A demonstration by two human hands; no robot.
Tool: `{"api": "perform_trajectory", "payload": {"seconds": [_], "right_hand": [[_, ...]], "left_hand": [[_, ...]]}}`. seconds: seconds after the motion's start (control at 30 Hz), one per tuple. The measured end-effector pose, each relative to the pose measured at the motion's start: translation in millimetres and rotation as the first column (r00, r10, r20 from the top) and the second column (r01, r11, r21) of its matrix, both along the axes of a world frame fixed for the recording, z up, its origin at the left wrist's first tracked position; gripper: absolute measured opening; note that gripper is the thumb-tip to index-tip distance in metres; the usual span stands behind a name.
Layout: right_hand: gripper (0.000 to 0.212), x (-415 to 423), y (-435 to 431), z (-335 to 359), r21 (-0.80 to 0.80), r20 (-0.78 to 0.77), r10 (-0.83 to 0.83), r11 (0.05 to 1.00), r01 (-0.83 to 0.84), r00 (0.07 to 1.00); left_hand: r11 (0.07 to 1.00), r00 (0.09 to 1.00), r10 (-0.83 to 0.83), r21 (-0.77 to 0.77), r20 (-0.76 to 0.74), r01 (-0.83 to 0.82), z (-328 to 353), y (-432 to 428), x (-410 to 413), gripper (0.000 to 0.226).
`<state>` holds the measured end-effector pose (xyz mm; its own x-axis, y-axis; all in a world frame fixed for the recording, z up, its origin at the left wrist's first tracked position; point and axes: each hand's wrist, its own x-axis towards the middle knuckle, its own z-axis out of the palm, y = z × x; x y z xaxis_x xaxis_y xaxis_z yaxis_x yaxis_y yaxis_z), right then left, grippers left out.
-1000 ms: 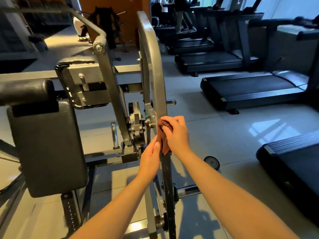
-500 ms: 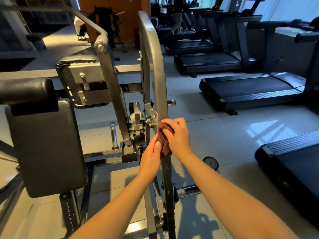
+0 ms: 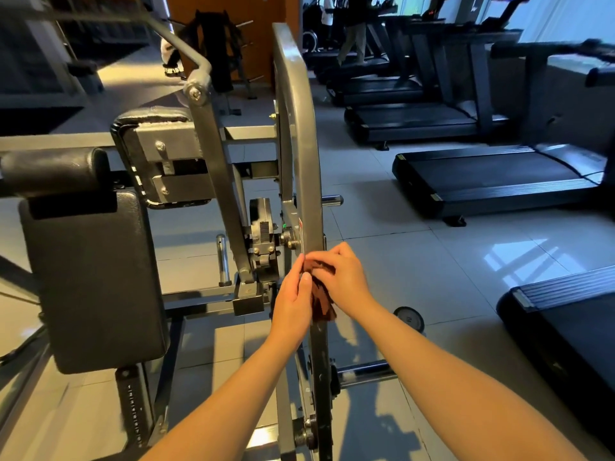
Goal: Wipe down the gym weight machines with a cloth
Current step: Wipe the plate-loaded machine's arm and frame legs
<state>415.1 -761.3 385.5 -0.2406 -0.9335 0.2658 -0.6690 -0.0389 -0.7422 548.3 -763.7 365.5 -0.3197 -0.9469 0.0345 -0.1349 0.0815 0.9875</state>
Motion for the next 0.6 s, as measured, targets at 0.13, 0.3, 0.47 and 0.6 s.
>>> {"api": "perform_trajectory", "payload": {"seconds": [0.13,0.3,0.47,0.6], "right_hand": [[0.023,-16,-26,51,-0.170,0.187,-0.111,0.975,0.143,0.976],[0.027,-17,-28,46,-0.159,0.171,-0.029,0.986,0.056,0.985],[0.024,-30,-29,50,-0.146,0.091,0.061,0.988,-0.047,0.994],[0.025,-30,-51,89,-0.285,0.141,0.111,0.956,-0.067,0.984]], "left_hand": [[0.996,0.998,0.053,-0.076,0.023,-0.051,11,-5,-12,0.043],[0.983,0.991,0.128,-0.138,0.046,-0.121,20,-11,-24,0.046],[0.972,0.978,0.195,-0.151,0.073,-0.183,16,-9,-32,0.048],[0.956,0.965,0.257,-0.160,0.049,-0.246,27,-14,-37,0.047]]}}
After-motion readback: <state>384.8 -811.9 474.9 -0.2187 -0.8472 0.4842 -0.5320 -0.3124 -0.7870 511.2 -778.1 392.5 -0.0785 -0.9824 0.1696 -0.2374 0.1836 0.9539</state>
